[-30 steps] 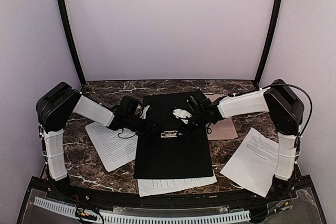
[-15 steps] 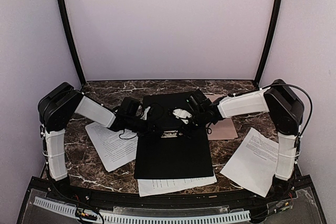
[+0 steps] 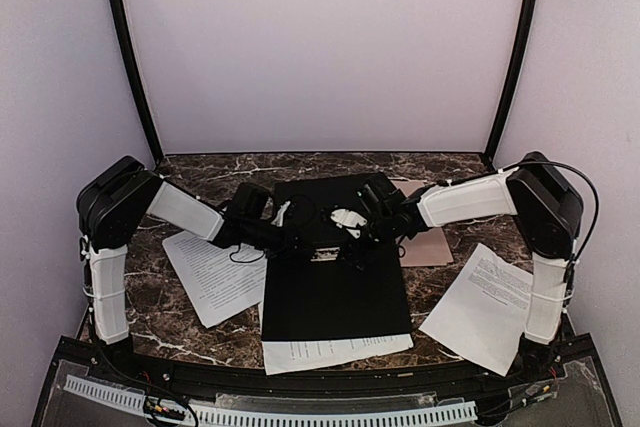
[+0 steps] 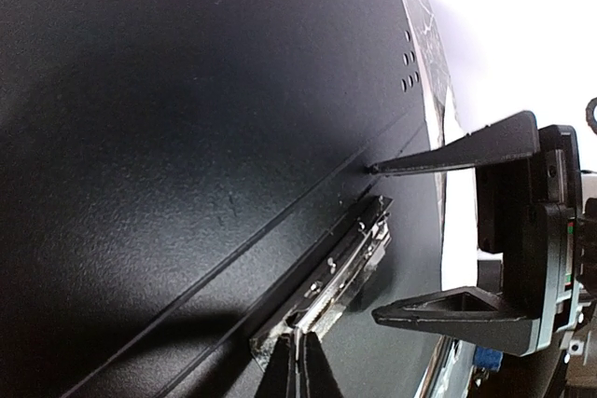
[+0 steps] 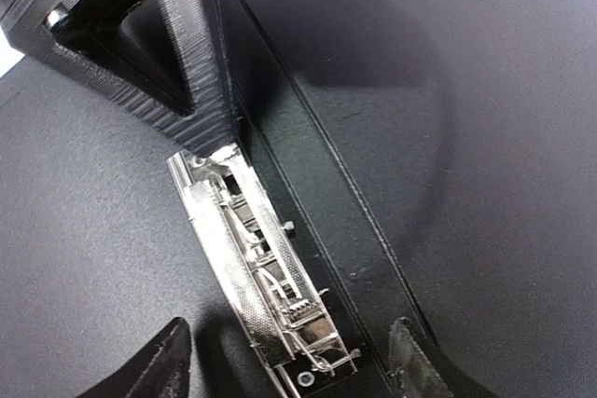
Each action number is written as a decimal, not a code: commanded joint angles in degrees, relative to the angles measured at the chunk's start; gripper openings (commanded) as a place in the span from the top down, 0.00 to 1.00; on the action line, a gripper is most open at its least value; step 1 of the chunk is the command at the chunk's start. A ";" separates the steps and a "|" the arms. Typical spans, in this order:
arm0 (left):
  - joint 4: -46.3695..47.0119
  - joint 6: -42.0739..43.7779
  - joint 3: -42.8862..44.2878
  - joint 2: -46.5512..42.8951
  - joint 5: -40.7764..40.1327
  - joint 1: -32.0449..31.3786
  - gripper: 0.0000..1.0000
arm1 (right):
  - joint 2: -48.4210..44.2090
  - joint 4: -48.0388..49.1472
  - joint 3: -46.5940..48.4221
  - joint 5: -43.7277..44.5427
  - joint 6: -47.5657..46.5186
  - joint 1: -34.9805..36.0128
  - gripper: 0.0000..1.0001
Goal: Put the files into the folder
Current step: Open the spring clip on the folder.
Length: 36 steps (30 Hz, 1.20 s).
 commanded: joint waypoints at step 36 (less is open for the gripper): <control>-18.47 12.16 4.96 1.55 6.30 2.51 0.99 | 5.09 2.37 -0.88 -4.95 -2.82 1.99 0.48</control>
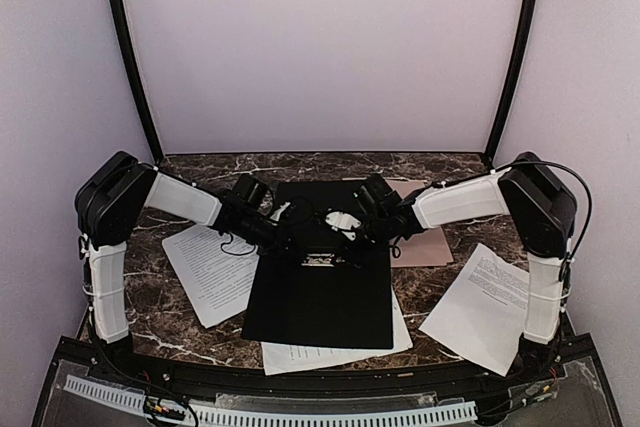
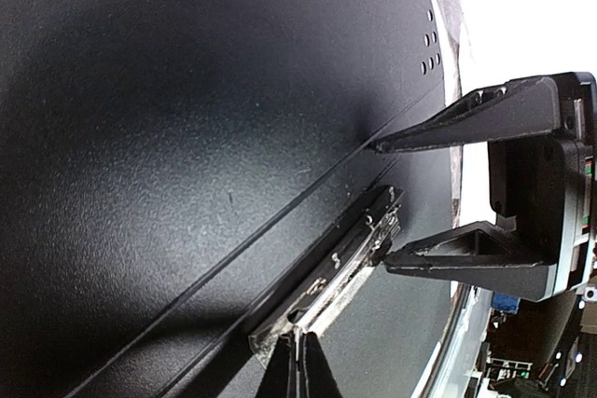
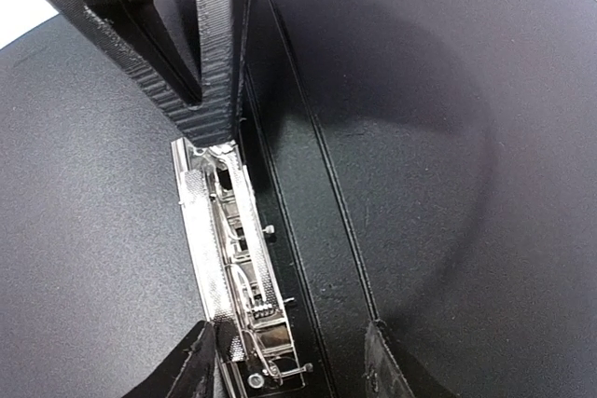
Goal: Put the files into the folder
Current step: Open the spring clip on the folder.
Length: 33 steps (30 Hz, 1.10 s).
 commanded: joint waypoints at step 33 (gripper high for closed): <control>-9.01 -10.03 -7.24 3.57 -12.41 -1.46 0.99 | 6.00 1.56 -5.19 5.52 6.75 1.67 0.60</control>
